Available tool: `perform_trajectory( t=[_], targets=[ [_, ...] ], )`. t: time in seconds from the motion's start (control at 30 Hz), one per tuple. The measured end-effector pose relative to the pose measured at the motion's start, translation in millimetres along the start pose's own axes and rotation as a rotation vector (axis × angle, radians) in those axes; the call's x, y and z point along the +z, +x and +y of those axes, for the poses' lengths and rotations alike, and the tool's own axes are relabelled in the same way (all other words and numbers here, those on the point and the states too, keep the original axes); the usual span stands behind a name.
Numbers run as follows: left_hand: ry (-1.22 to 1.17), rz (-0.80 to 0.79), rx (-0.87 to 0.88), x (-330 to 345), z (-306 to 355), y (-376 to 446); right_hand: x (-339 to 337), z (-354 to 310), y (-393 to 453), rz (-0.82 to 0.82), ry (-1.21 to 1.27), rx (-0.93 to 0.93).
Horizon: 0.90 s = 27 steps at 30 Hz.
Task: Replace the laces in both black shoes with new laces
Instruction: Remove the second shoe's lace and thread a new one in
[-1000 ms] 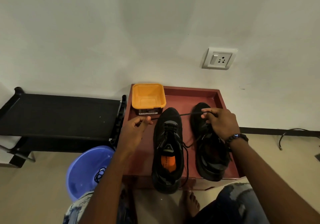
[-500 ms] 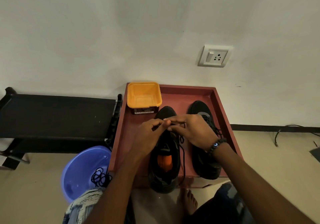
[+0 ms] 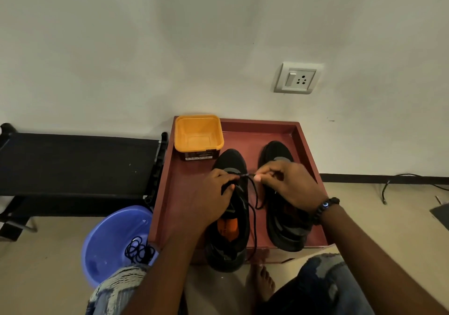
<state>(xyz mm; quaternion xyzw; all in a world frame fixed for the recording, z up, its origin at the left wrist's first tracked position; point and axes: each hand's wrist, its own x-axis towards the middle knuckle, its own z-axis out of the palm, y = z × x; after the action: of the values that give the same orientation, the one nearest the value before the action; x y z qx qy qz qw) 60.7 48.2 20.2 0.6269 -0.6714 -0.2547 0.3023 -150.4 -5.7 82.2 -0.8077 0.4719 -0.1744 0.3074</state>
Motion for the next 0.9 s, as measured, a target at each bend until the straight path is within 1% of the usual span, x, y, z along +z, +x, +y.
perform_trajectory(
  t=[0.13, 0.23, 0.3, 0.43, 0.5, 0.63, 0.9],
  targets=[
    [-0.012, 0.027, 0.001, 0.0, 1.3, 3.3, 22.5, 7.6, -3.0, -0.047, -0.069, 0.004],
    [0.081, 0.055, 0.018, 1.6, 0.1, -0.7, 31.3, 9.9, 2.4, -0.054, -0.163, 0.004],
    [0.133, 0.067, 0.008, 2.7, -1.9, -4.8, 34.9, 7.9, 5.0, -0.029, -0.204, 0.034],
    [0.196, 0.032, -0.064, 5.0, -3.3, -8.9, 40.9, 3.2, 4.7, 0.061, -0.377, 0.081],
    [0.203, 0.031, -0.090, 6.0, -2.0, -9.2, 43.4, 2.6, 5.2, 0.086, -0.378, 0.079],
    [0.183, 0.041, -0.103, 8.9, 0.0, -10.4, 48.9, 7.4, 6.0, 0.085, -0.349, 0.098],
    [0.093, 0.035, -0.146, 9.4, 1.7, -10.2, 56.0, 11.7, 11.5, 0.080, -0.218, 0.140]
  ],
)
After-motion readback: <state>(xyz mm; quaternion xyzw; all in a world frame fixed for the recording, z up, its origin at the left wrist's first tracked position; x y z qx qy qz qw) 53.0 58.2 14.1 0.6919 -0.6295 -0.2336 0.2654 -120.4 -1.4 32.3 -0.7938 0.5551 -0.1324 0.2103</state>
